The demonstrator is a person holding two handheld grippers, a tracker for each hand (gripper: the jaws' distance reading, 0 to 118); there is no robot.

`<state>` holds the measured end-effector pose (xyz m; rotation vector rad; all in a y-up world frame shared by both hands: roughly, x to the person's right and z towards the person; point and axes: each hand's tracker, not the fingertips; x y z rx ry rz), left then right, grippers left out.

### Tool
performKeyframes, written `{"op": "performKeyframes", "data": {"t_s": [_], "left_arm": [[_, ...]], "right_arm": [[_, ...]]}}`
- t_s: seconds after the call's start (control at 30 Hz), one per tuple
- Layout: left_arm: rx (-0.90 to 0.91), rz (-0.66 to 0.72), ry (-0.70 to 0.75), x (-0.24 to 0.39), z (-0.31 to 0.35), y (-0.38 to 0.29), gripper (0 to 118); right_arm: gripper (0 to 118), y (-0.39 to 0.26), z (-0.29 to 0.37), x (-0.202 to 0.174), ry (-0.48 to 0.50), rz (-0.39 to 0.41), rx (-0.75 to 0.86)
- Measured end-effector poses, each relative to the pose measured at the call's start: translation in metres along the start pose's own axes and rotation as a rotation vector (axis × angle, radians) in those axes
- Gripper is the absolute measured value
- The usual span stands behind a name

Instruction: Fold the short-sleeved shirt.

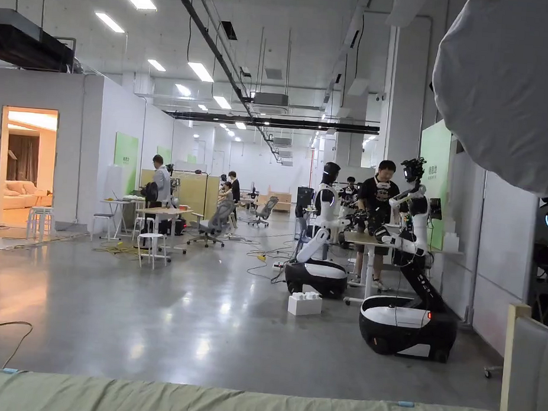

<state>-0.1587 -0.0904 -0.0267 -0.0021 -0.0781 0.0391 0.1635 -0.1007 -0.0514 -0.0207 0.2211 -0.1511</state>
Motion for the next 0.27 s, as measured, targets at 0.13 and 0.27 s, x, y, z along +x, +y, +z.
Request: {"op": "performKeyframes", "data": {"t_s": [0.13,0.27], "left_arm": [[-0.009,-0.006,0.047,-0.006,-0.007,-0.003,118],[-0.031,0.018,0.032,-0.011,-0.017,-0.009,118]], "right_arm": [[118,-0.003,-0.004,-0.014,-0.013,0.193,0.028],[118,-0.01,-0.015,-0.021,0.005,0.245,0.042]]}}
